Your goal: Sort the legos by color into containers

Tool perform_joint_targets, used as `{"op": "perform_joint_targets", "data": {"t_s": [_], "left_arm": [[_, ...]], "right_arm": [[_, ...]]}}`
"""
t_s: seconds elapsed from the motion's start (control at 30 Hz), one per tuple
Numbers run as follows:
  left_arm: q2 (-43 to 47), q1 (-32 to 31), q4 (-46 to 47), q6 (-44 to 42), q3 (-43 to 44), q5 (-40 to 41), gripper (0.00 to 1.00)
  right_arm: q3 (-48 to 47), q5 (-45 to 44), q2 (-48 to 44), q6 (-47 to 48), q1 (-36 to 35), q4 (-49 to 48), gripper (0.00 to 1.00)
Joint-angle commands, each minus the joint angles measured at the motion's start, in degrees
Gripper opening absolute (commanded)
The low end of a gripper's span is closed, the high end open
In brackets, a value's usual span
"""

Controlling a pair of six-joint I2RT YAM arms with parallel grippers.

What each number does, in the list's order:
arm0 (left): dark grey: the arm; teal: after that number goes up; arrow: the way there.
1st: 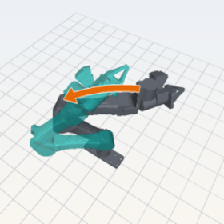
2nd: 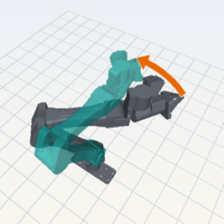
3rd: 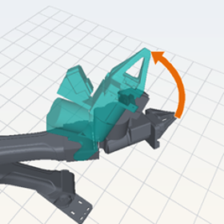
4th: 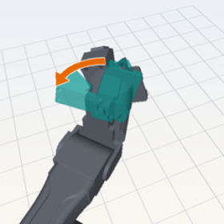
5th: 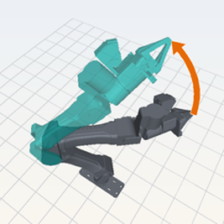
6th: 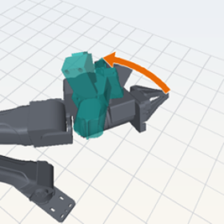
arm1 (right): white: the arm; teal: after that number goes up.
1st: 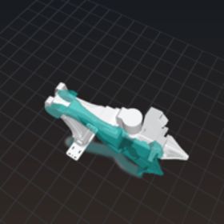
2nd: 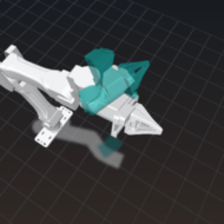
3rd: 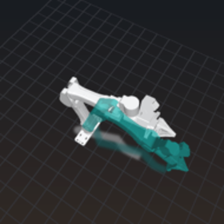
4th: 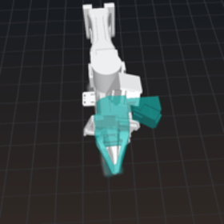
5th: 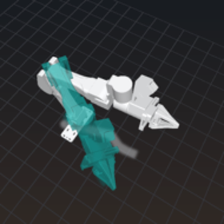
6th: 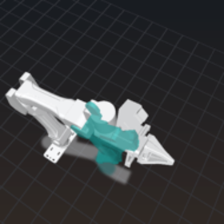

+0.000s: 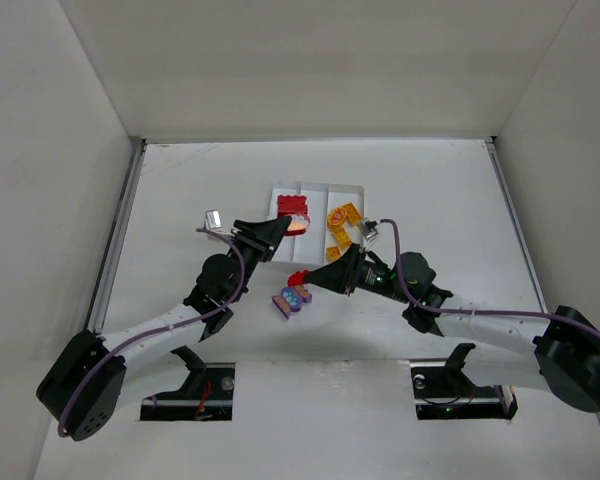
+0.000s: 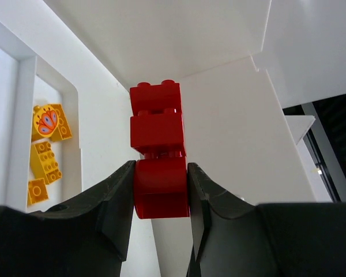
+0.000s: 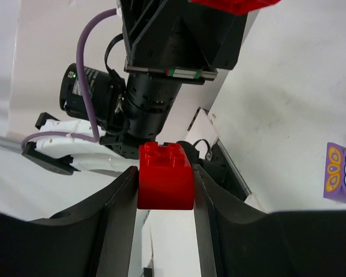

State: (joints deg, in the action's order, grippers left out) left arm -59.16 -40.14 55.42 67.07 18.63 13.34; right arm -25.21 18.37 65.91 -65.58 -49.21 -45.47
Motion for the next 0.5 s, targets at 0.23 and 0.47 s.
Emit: {"op": "perform_joint_targets", "data": {"t_s": [0.23,0.47], "left_arm": [[9.6,4.7,-3.1,-5.4,-0.6,-1.7,0.13],[17.1,7.7,-9.7,-6.3,-2.5,-12.8,0.15]], "right_arm": [[-2.1,0.6,0.6,6.2,5.0,4.2,0.34],[-15.0,-12.3,11.3,18.1,8.7,20.8,0.35]]}}
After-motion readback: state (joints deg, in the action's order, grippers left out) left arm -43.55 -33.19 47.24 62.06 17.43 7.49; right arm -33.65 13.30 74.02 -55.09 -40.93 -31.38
